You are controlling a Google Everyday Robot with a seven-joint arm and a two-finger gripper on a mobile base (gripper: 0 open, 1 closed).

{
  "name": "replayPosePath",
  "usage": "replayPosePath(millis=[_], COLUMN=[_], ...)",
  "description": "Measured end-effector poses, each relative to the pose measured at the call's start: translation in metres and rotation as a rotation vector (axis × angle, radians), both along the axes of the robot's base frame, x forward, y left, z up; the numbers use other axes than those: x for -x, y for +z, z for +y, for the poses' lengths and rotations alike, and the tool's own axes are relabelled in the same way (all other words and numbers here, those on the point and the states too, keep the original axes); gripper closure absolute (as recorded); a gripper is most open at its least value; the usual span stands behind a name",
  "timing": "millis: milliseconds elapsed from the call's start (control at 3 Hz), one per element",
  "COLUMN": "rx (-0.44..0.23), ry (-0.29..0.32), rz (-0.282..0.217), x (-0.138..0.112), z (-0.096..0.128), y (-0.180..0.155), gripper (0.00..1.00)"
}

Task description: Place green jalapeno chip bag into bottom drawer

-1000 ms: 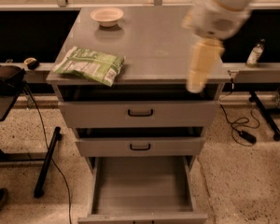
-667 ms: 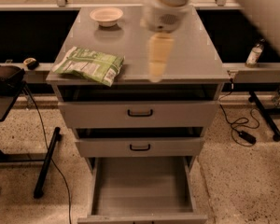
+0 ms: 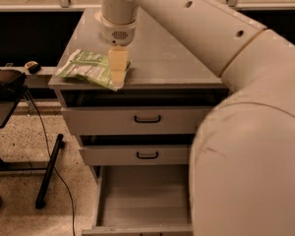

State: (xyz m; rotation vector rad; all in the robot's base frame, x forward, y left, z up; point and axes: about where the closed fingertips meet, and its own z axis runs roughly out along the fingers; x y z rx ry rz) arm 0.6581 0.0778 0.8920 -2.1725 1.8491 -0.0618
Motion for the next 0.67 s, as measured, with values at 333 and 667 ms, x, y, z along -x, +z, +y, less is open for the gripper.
replayPosePath(millis=[333,667], rx=[-0.013,-0.001], ry=[-0.019,-0.025], rz=[0.040,0.089], x=[-0.012,-0.008], z=[0.024,0.034], y=[-0.026,-0.050], gripper=[0.18,0.41])
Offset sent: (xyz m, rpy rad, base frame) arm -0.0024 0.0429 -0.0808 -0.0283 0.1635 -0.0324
